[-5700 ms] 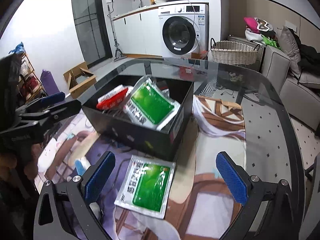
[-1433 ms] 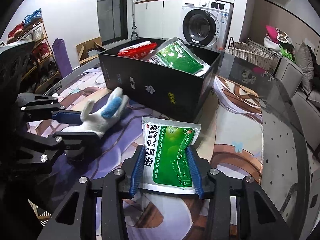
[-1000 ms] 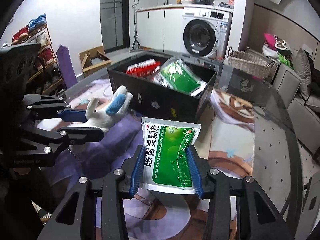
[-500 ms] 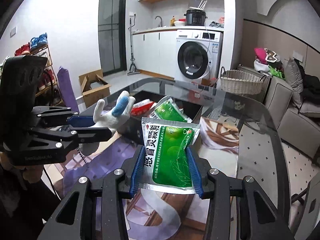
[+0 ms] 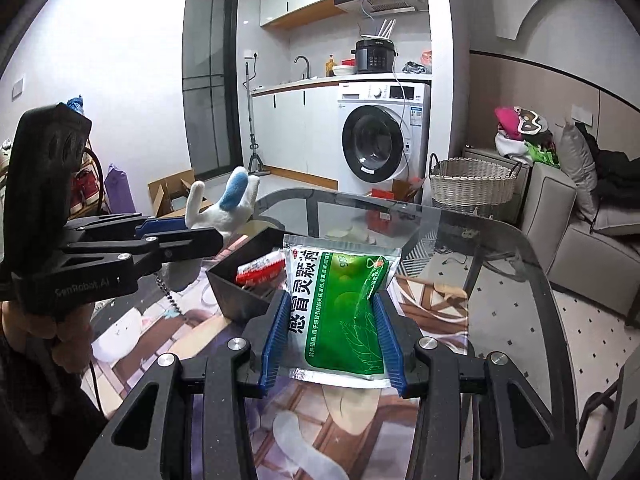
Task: Organize soft objects
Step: 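Lift the green packet with the right tool while the left carries the glove over the box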
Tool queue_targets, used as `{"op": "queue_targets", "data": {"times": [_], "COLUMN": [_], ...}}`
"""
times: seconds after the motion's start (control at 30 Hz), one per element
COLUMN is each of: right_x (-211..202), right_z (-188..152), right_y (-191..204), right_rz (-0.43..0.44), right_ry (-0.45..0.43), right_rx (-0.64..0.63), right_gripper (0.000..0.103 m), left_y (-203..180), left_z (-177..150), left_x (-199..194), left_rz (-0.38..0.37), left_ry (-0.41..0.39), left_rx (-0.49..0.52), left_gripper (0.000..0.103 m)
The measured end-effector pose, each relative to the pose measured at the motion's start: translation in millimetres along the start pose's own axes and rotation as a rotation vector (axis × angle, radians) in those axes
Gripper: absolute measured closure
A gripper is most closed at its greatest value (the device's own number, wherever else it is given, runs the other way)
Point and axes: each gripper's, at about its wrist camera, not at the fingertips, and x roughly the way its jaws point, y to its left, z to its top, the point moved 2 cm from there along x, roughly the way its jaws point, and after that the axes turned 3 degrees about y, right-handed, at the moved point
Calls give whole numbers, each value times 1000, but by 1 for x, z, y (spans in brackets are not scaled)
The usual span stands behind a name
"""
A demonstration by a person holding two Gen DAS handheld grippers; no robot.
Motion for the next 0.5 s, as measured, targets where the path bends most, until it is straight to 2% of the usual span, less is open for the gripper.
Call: {"op": "queue_targets", "data": {"times": [0.5], "right_x": [40], "right_z": [28], "right_y": [5], "right_rz": [3], "right_ry": [4], "right_rx": [6], "right_gripper": [60], "left_y": [15], "left_z": [11], "left_x": [20], "left_rz": [29], "left_ry": [-9], "left_rx": [-27], "left_gripper": [73]}}
